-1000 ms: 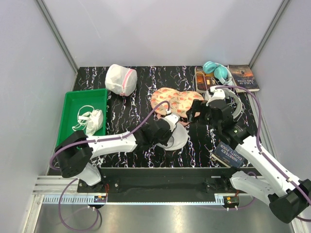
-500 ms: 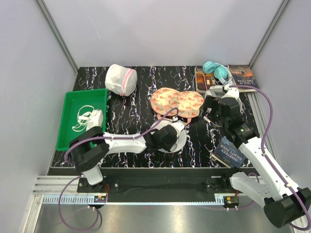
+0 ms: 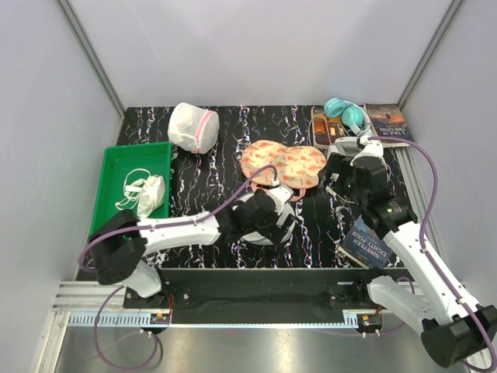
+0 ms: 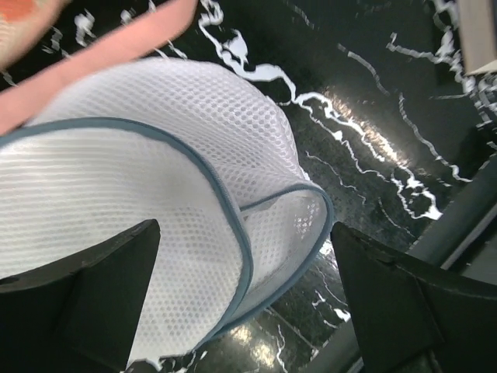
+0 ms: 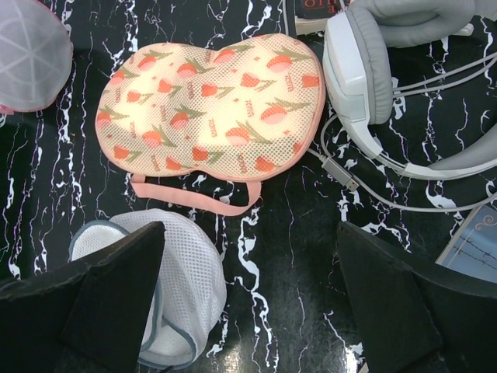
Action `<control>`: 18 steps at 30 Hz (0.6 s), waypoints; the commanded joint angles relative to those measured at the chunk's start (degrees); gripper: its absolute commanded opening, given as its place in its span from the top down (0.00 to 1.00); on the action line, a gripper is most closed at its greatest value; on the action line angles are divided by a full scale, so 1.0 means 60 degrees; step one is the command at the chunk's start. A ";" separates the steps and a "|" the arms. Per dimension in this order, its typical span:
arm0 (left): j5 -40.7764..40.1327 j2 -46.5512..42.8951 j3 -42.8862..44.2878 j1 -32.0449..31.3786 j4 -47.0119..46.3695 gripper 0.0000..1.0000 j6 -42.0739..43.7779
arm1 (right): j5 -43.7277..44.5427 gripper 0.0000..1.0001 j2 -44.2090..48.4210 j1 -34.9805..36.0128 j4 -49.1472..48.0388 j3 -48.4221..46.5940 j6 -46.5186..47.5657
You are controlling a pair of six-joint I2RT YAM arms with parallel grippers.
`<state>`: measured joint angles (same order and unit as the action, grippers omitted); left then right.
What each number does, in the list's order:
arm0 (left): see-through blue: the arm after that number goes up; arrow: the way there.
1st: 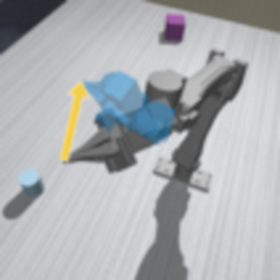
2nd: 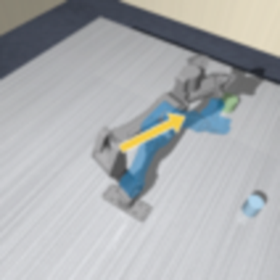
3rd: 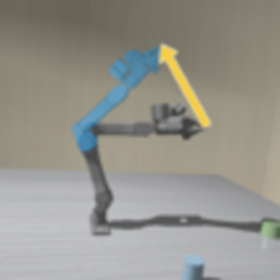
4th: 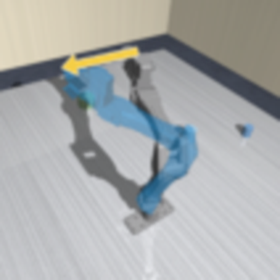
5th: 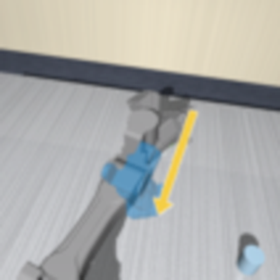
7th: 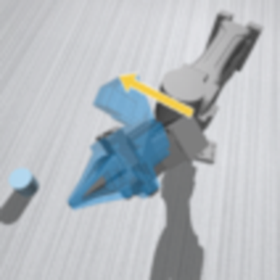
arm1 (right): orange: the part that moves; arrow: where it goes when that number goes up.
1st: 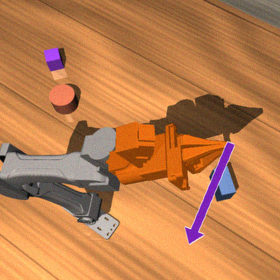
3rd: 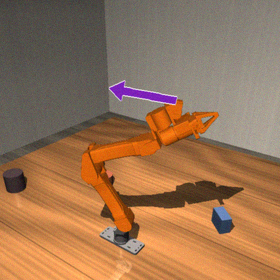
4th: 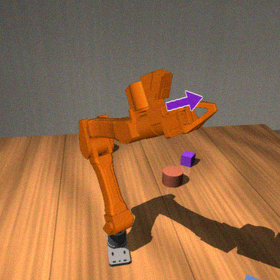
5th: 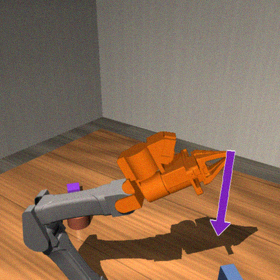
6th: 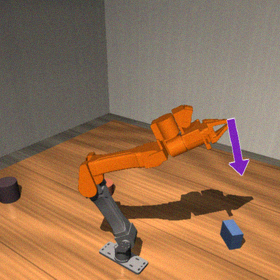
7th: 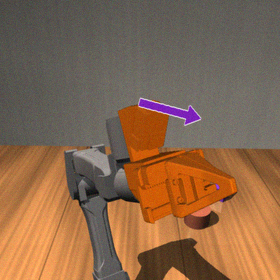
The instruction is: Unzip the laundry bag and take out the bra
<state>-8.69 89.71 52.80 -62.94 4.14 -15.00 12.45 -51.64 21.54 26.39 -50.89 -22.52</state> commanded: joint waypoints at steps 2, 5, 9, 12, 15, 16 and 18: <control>-0.0048 -0.1881 0.0078 0.0513 0.0290 0.01 0.0274 | -0.0170 0.00 0.0140 -0.0235 -0.0311 -0.0102 0.0238; 0.0551 -0.2731 -0.0024 0.1492 0.0451 0.01 0.0026 | -0.0463 0.00 0.0052 -0.0499 -0.0443 -0.0102 0.0282; 0.0672 -0.3817 -0.0113 0.3583 0.0803 0.01 -0.0457 | -0.0799 0.00 -0.0007 -0.1010 -0.0619 -0.0116 0.0355; 0.0657 -0.4638 -0.0040 0.5324 0.1417 0.01 -0.0941 | -0.1107 0.00 -0.0022 -0.1333 -0.0678 -0.0131 0.0399; 0.1226 -0.5443 -0.0054 0.7243 0.1931 0.01 -0.1336 | -0.1371 0.00 0.0022 -0.1685 -0.0722 -0.0087 0.0443; 0.1373 -0.5793 -0.0112 0.7673 0.2077 0.01 -0.1424 | -0.1473 0.00 0.0066 -0.1831 -0.0751 -0.0073 0.0472; 0.1375 -0.6088 -0.0026 0.8405 0.2253 0.01 -0.1527 | -0.1590 0.00 0.0110 -0.1992 -0.0722 0.0000 0.0487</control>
<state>-4.10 57.93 52.56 -19.90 14.20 -21.08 5.89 -51.81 11.44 24.69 -50.89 -20.75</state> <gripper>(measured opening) 0.987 0.994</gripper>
